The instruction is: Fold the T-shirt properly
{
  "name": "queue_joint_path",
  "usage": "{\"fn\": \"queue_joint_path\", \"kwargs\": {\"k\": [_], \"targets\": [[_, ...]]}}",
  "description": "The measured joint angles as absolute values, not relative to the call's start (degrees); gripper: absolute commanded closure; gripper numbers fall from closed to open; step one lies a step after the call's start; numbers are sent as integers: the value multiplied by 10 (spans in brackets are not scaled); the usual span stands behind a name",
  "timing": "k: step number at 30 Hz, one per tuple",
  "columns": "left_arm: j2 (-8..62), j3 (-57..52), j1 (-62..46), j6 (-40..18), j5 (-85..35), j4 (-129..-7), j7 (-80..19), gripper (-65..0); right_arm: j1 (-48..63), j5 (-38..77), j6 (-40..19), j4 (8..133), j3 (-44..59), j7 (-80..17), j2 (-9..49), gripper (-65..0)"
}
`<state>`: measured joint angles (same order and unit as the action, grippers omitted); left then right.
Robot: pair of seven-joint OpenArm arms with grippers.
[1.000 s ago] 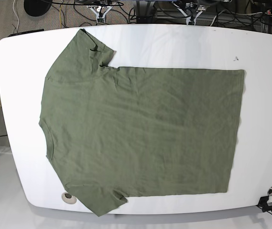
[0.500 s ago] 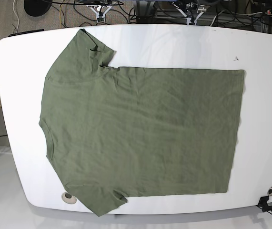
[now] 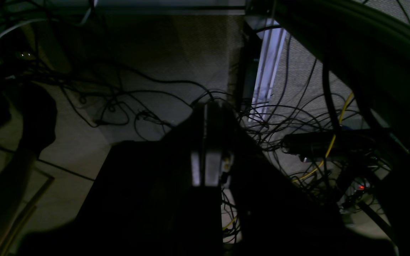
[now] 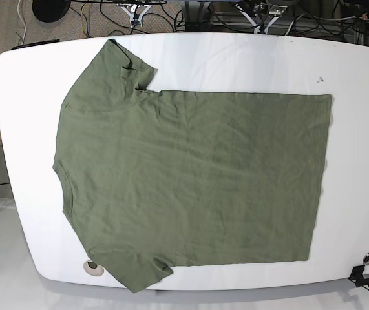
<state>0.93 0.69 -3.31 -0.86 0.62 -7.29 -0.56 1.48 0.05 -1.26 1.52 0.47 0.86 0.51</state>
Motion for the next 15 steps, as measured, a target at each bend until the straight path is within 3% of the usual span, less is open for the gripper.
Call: {"fn": "queue_joint_path", "kwargs": {"k": [15], "targets": [[10,8,-56,-9,6,-85,-3,0,19,1,-11,19,4,12,6,-6]]}}
